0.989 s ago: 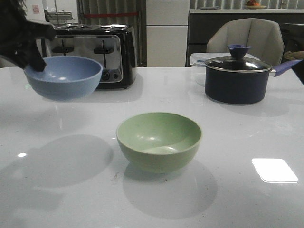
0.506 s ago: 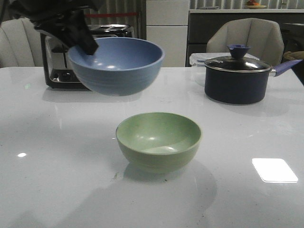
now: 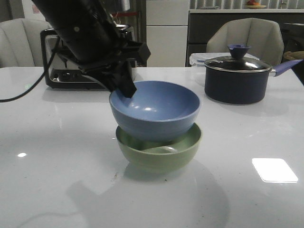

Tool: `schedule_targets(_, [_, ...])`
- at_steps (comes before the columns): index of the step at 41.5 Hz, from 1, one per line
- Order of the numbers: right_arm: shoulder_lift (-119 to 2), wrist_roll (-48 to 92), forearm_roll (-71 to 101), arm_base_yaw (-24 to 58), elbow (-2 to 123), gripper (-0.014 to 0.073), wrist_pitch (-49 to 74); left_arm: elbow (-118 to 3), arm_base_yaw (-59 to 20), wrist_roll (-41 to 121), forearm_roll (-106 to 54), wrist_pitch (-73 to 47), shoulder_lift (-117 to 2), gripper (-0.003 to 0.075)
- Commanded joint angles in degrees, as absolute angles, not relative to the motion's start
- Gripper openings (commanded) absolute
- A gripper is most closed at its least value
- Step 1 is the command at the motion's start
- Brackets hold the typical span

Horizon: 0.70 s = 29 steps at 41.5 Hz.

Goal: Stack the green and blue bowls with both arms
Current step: 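Lift the blue bowl with the left gripper over the green bowl, then lower the blue bowl into the green bowl and open the left gripper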

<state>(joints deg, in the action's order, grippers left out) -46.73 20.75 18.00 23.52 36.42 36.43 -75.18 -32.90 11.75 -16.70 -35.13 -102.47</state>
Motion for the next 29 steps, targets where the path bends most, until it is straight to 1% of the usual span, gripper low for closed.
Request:
schedule_targets(1, [-46.2, 21.4, 18.3, 23.6, 38.0, 0.0431, 33.2, -77.0, -33.4, 11.7, -20.6, -31.3, -101.2, 0.0093])
schedule_targets(9, [-46.2, 21.4, 18.3, 23.6, 38.0, 0.0431, 33.2, -77.1, -33.4, 11.7, -21.2, -30.6, -103.6, 0.0097])
schedule_targets(12, [-46.2, 21.4, 18.3, 23.6, 38.0, 0.0431, 33.2, -77.1, -33.4, 11.7, -21.2, -30.5, -104.2, 0.0127])
schedule_targets(16, [-46.2, 21.4, 18.3, 23.6, 38.0, 0.0431, 33.2, -77.1, -33.4, 11.7, -21.2, -30.3, -104.2, 0.0221])
schedule_targets(19, [-46.2, 21.4, 18.3, 23.6, 38.0, 0.0431, 33.2, -77.1, -33.4, 11.7, -21.2, -30.1, -104.2, 0.0336])
schedule_targets(22, [-46.2, 21.4, 18.3, 23.6, 38.0, 0.0431, 33.2, -77.3, -33.4, 11.7, -21.2, -31.2, -104.2, 0.043])
schedule_targets(25, [-46.2, 21.4, 18.3, 23.6, 38.0, 0.0431, 33.2, -77.7, -33.4, 11.7, -21.2, -31.6, -103.8, 0.0475])
schedule_targets(29, [-46.2, 21.4, 18.3, 23.6, 38.0, 0.0431, 33.2, -77.9, -33.4, 12.3, -21.1, -31.8, -101.3, 0.0475])
